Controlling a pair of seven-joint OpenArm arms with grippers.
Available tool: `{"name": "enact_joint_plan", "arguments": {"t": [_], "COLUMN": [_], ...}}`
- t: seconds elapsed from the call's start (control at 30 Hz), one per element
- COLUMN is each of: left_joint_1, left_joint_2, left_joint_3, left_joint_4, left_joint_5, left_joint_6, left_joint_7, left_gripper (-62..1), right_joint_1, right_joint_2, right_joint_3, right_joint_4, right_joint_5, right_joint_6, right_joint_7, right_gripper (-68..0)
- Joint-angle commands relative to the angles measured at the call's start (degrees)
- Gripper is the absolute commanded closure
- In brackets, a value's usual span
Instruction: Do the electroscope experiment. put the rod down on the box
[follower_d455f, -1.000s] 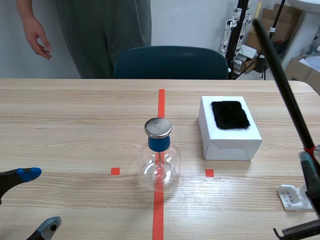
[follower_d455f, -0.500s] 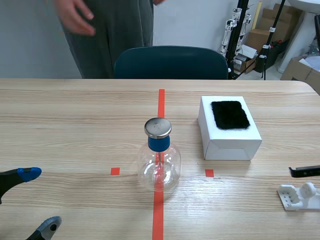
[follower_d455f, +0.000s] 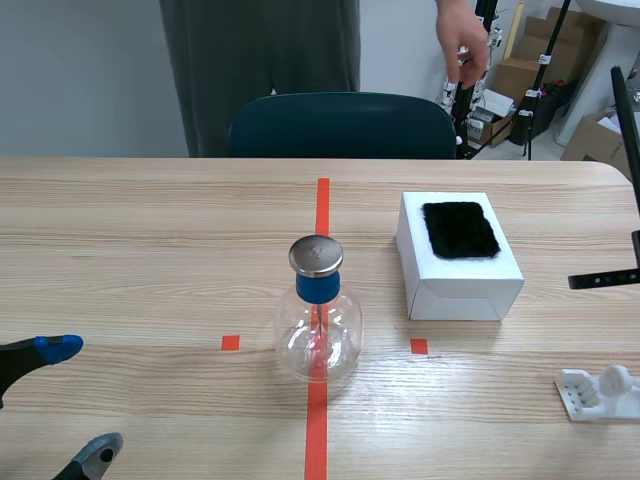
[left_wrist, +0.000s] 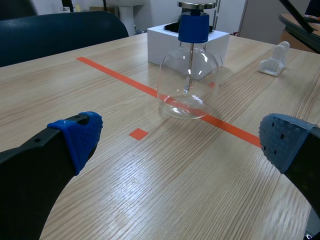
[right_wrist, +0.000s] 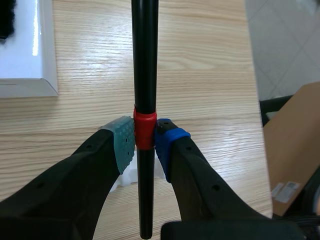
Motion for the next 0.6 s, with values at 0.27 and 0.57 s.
{"name": "enact_joint_plan", "arguments": {"t": [0.27, 0.57], "left_joint_1": [-0.2, -0.2], "left_joint_2": [-0.2, -0.2], "left_joint_3": [0.0, 0.0], "left_joint_4": [0.8, 0.8], "left_joint_5": [-0.6, -0.6], "left_joint_6": [-0.1, -0.1], "left_joint_7": [-0.8, -0.8], "left_gripper": [-62.3, -62.3], "right_joint_1": [7.1, 14.9], "right_joint_2": [0.7, 1.2], "right_joint_3": [0.4, -0.5], "right_joint_4": [-9.0, -17.8], "right_joint_5": [4.3, 4.1], "right_joint_6": [-0.1, 8.0], "right_joint_7": [0.6, -2.6], "right_gripper": [-2.2, -2.2]}}
